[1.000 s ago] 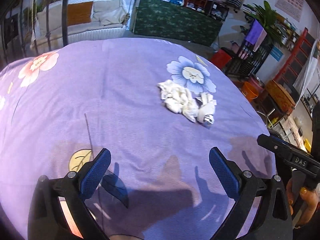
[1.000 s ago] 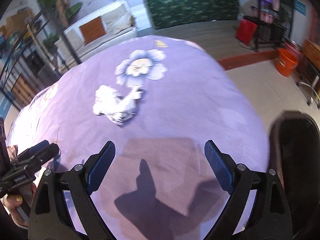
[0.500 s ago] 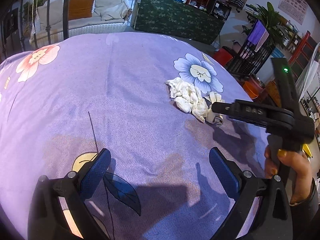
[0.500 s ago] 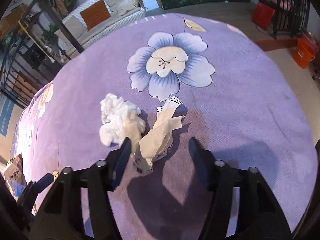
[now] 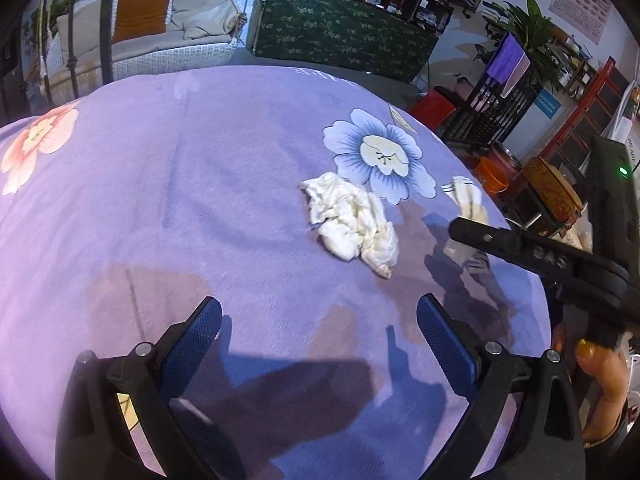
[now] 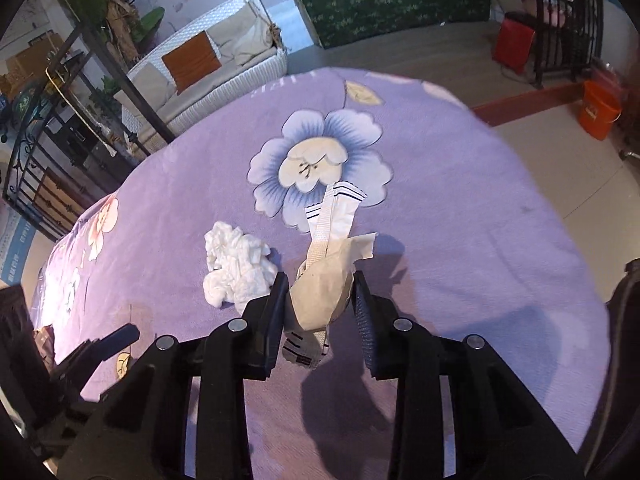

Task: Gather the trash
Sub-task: 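Grasp the beige crumpled paper with the right gripper while the left gripper grasps the white tissue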

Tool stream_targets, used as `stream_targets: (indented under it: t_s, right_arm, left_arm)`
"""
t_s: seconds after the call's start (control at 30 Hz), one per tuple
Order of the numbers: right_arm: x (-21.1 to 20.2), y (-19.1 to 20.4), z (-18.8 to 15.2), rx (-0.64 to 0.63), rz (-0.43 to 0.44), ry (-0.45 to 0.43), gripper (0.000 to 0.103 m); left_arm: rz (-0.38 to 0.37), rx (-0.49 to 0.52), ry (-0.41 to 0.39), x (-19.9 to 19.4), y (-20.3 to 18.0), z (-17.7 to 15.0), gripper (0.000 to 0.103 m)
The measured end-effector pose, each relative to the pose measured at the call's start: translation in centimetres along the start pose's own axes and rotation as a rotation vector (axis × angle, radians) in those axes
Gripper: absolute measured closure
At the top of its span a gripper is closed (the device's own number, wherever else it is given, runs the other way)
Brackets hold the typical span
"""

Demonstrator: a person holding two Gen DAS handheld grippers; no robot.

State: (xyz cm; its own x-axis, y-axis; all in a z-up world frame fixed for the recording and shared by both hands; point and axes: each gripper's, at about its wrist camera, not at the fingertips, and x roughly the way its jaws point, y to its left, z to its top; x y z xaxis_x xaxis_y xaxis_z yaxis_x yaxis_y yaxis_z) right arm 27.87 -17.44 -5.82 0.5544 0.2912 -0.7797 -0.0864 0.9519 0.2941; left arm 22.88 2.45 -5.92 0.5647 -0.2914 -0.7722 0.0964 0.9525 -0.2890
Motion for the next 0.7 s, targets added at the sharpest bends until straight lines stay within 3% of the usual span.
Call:
stream_targets:
  t_s: [0.2,0.43,0.53,0.57,0.7]
  right_arm:
    - [-3.2,-1.8,-0.8,0.004,-0.029,-0.063,0.070]
    - [-4.3,-4.0,-2.5,0.050,-0.050,-0.064,0.070]
    - [-4.6,-4.6,-3.0,0.064,-0.056,-0.063,0.070]
    - [-4.8,-4.9,-3.2,0.068,-0.059,-0.065,0.070]
    - [-5.3,-5.7,-3.6,0.089,-0.069,-0.069,0.070]
  left_arm:
    - [-0.015,0.047,0.045,2.6,-2.6,1.7,0.008]
    - [0.044,0.111,0.095,6.3,-5.6,3.4,0.009]
    - [0.111,0.166,0.110,7.7,-7.2,3.4,0.010]
    - [0.143,0.180,0.105,8.1,-7.5,3.4,0.011]
    - [0.178,0.156,0.126,8.7,-7.2,3.1,0.040]
